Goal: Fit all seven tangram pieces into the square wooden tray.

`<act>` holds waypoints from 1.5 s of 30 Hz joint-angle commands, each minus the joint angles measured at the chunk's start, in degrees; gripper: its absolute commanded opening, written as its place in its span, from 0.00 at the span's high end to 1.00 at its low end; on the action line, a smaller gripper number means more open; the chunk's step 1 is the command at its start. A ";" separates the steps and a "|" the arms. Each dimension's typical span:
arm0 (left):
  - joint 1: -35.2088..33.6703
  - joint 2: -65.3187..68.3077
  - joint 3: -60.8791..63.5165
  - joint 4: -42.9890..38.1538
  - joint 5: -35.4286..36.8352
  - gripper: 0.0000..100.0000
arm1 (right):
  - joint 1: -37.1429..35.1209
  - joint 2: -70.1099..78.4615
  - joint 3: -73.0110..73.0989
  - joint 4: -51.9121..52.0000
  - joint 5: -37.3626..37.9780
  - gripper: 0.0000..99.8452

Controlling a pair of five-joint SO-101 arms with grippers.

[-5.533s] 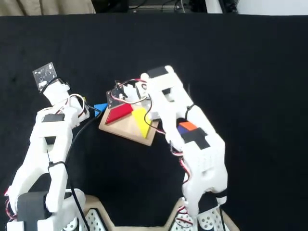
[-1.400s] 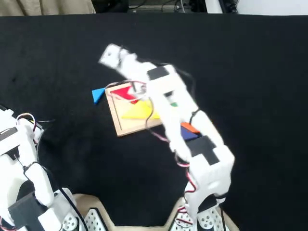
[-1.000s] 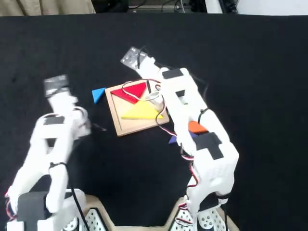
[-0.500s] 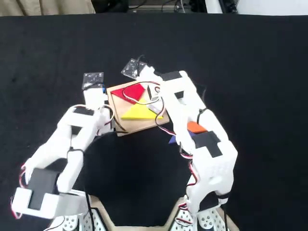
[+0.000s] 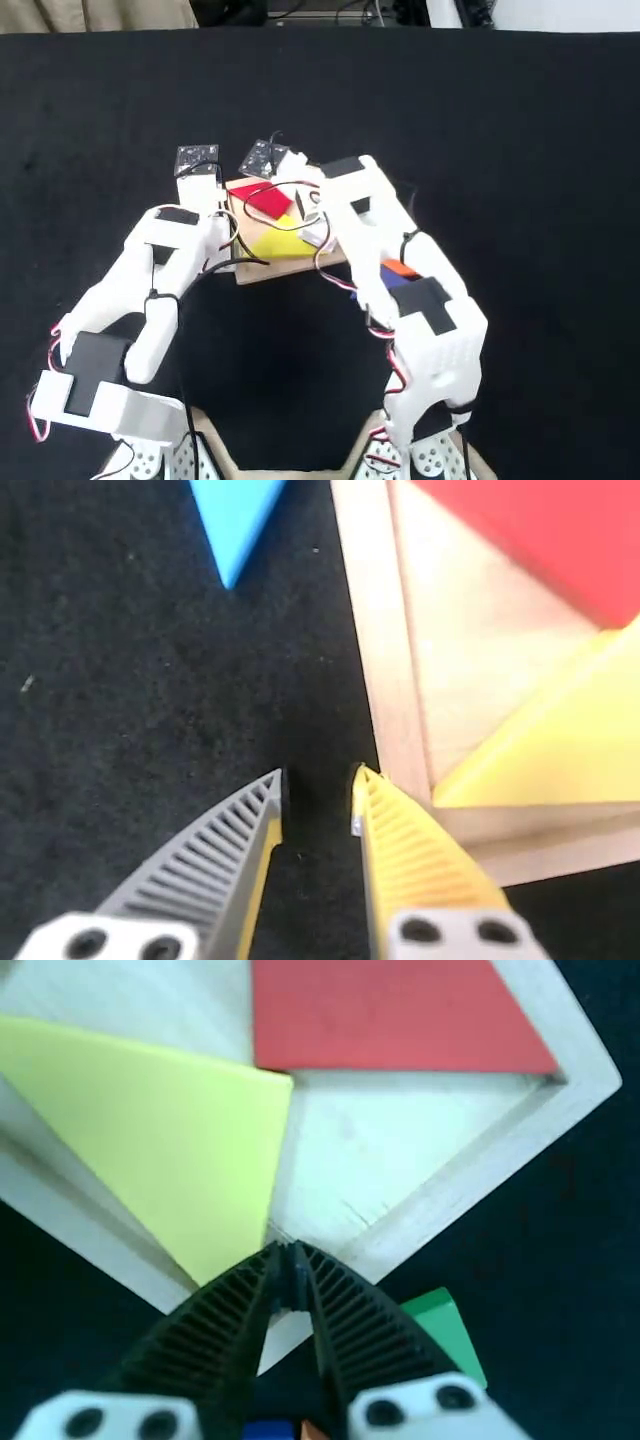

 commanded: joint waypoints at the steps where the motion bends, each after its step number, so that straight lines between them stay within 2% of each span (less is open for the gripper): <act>1: 1.10 -0.09 -2.77 0.44 0.26 0.87 | -5.89 -0.57 1.36 1.32 0.00 0.99; 7: 1.10 -0.09 -2.59 0.62 0.18 0.87 | -5.89 -4.44 0.57 1.32 -6.15 0.99; 15: 1.45 -0.18 -1.98 0.88 -1.14 0.87 | -2.46 -16.40 7.34 0.88 -11.08 0.99; 18: 3.74 -0.18 -2.59 4.92 -4.75 0.87 | -1.32 -19.56 11.12 1.32 -13.63 0.99; 22: 6.73 -0.70 -2.59 7.91 -5.45 0.87 | -1.05 -20.00 16.92 0.53 -13.89 0.99; 25: 1.71 -5.54 -3.74 8.35 -8.00 0.87 | -0.09 -20.00 18.15 -0.97 -15.30 0.99; 28: -6.64 -13.63 -6.99 7.91 -13.01 0.87 | 2.46 -20.18 17.01 -1.58 -21.27 0.99; 31: -10.24 -18.99 -10.86 2.64 -14.24 0.87 | 5.27 -19.82 16.40 -3.08 -26.90 0.99; 35: -5.67 -17.05 -10.59 -13.27 -14.24 0.87 | 8.09 -19.74 17.98 -5.80 -34.73 0.99; 38: -2.51 -9.93 -9.98 -24.62 -14.24 0.87 | 10.46 -19.74 20.88 -10.46 -36.84 0.99; 40: -1.89 -4.13 -12.00 -27.34 -14.24 0.87 | 11.96 -20.00 22.64 -13.80 -36.84 0.99; 45: -1.71 11.60 -22.81 -27.52 -14.24 0.87 | 14.33 -19.91 24.40 -19.16 -36.84 0.99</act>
